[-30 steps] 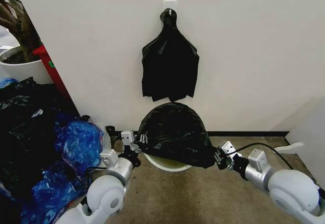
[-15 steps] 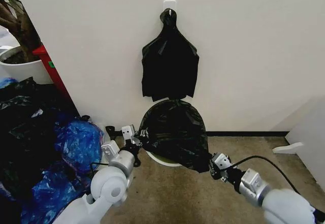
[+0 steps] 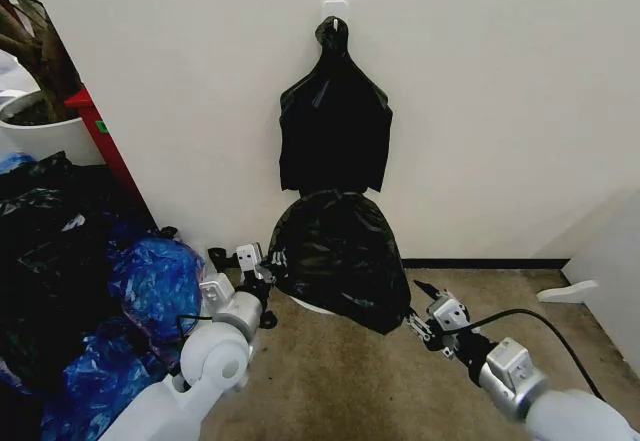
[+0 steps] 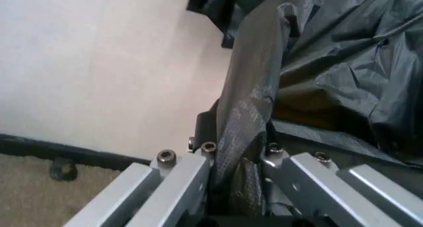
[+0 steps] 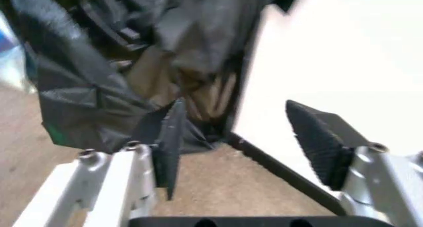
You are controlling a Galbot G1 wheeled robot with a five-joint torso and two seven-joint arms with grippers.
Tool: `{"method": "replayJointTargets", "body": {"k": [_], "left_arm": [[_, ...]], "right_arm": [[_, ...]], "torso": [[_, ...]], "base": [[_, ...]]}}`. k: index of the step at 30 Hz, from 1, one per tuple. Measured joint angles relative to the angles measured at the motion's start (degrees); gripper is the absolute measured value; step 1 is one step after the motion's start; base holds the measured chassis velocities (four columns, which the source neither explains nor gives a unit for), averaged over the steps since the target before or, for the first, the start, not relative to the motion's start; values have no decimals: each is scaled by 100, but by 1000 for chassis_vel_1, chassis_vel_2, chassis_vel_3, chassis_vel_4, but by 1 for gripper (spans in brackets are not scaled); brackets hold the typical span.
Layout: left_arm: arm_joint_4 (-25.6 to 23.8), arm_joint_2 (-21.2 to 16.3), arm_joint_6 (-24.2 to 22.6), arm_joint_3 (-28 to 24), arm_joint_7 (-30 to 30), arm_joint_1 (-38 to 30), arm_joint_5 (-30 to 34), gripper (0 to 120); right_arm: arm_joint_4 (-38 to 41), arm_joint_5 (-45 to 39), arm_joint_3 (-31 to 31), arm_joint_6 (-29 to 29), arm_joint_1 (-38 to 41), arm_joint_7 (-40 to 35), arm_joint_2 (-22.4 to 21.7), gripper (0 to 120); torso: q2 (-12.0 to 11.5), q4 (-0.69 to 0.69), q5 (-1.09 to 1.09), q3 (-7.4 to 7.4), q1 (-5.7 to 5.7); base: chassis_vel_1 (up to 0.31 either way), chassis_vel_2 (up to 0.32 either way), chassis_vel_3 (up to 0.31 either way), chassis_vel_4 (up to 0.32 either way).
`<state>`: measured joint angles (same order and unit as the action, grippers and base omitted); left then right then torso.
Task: Place the garbage bag over the trash bin.
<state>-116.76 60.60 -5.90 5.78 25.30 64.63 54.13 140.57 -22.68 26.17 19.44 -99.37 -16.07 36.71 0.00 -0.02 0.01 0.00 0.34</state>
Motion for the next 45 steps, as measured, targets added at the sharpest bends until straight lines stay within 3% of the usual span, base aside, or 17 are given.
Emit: {"method": "replayJointTargets", "body": {"k": [5, 10, 11, 12, 15, 22, 26, 34, 45], "left_arm": [[78, 54, 85, 7, 3, -17, -16, 2], [82, 158, 190, 2, 19, -62, 26, 2], [82, 177, 213, -1, 19, -71, 38, 2], [82, 177, 213, -1, 19, -71, 38, 2], [78, 210, 235, -16, 22, -84, 45, 2], [31, 227, 266, -65, 35, -89, 44, 2], [73, 224, 362, -60, -44, -89, 60, 2], [83, 222, 398, -47, -90, -45, 65, 2], [-8, 168, 377, -51, -71, -68, 56, 2]], "right_arm": [[249, -996, 156, 8, 9, -513, 83, 77], [290, -4169, -101, -102, 1007, -2448, 504, 97], [290, -4856, -75, -235, 1295, -3042, 668, 98], [290, -4856, -75, -235, 1295, -3042, 668, 98], [289, -6427, 34, -759, 1814, -4098, 1041, 100], [283, -8676, -32, -1187, 1766, -4186, 1865, 100], [279, -9107, -122, -1077, 1753, -3886, 2106, 100], [273, -9383, -194, -860, 1746, -3469, 2105, 100], [269, -9246, -241, -527, 1641, -3562, 1897, 61]], "torso": [[0, 0, -2, 0, 0], [0, 1, 1, 0, 0], [0, 1, 0, 1, 0], [0, 1, 0, 1, 0], [0, 2, 0, 1, 0], [0, -1, 0, 1, 0], [0, 1, -2, 1, 0], [0, 1, -1, 0, 0], [0, 1, 0, 0, 0]], "base": [[0, 0, 0, 0], [0, 0, 0, 0], [0, 0, 0, 0], [0, 0, 0, 0], [0, 0, 0, 0], [0, 0, 0, 0], [0, 0, 0, 0], [0, 0, 0, 0], [0, 0, 0, 0]]}}
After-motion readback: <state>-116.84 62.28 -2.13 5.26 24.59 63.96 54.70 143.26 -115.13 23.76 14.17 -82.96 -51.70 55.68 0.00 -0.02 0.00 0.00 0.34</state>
